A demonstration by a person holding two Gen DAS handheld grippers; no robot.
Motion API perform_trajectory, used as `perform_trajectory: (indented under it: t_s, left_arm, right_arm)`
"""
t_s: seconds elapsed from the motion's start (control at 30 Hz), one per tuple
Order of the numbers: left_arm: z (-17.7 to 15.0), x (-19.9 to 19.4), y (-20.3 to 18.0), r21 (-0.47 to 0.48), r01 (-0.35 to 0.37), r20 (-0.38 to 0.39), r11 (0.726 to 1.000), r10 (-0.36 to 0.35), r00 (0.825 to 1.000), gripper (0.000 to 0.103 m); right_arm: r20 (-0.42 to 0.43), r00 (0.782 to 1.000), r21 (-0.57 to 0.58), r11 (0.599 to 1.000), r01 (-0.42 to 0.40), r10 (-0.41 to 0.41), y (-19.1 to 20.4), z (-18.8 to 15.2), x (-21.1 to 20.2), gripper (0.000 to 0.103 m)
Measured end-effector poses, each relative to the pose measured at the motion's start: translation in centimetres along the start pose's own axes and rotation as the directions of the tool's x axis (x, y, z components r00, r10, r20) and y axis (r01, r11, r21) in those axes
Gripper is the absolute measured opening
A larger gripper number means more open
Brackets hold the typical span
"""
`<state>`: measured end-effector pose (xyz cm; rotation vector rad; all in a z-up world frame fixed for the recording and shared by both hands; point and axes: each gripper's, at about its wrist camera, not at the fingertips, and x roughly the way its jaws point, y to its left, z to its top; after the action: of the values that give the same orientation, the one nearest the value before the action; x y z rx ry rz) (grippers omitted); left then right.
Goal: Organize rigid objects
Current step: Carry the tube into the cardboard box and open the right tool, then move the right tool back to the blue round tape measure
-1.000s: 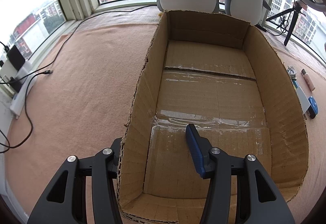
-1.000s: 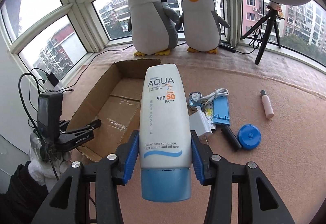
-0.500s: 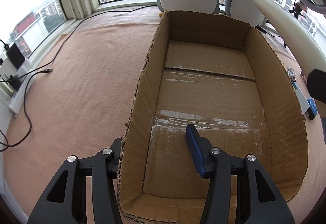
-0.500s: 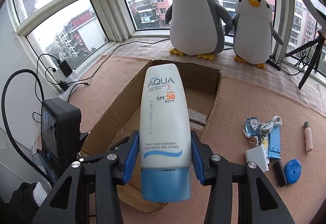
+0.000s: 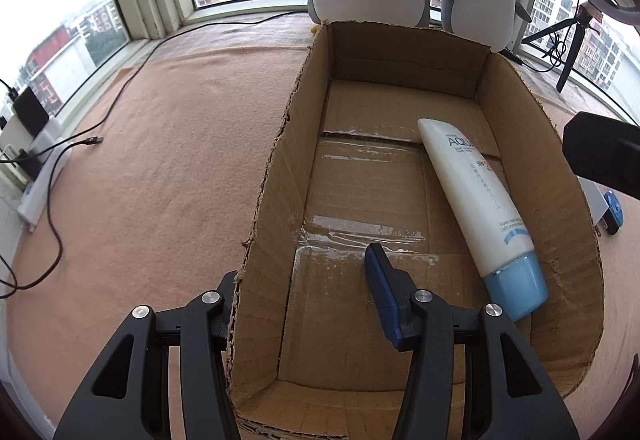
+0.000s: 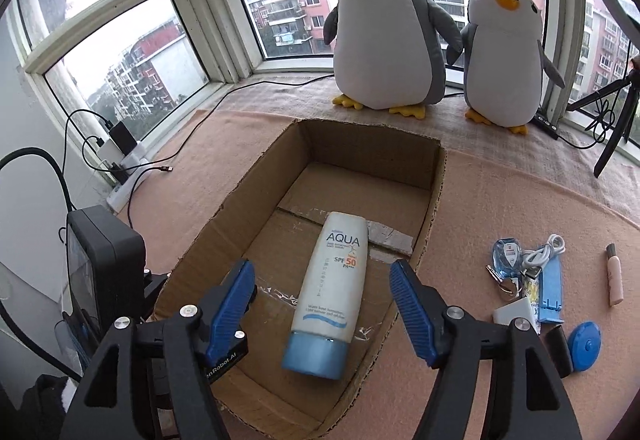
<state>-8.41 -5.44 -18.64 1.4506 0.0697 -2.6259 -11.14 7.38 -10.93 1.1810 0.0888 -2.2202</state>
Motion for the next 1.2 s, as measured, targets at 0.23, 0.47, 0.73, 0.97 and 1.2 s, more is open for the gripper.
perform_trajectory:
  t_s: [0.23,0.47,0.73,0.97,1.2]
  left_arm:
    - [0.0,0.0,0.0,0.001,0.0,0.002,1.0,0.0,1.0,0.051]
    - [0.0,0.0,-0.1,0.004,-0.002,0.002,1.0,0.002,1.0,0.051]
    - [0.0,0.1,0.0,0.009,-0.006,0.002,1.0,0.006,1.0,0.051]
    - [0.0,0.1,0.0,0.011,-0.007,0.002,1.0,0.007,1.0,0.052]
    - [-0.1,0.1,0.1,0.014,-0.009,0.002,1.0,0.009,1.0,0.052]
  right_arm:
    - [0.014,1.0,0.033,0.999,0.017,-0.017,-1.2,-0.2,-0.9,0.066]
    - [0.046,0.997,0.059,0.997,0.059,-0.062,-3.5,-1.1,-2.8,0.066]
    - [0.089,0.984,0.108,0.984,0.142,-0.151,-8.2,-2.8,-5.8,0.066]
    - [0.039,0.964,0.225,0.943,0.247,-0.262,-14.6,-5.5,-7.2,0.066]
    - [-0.049,0.946,0.3,0.899,0.319,-0.319,-20.0,-7.0,-6.5,0.066]
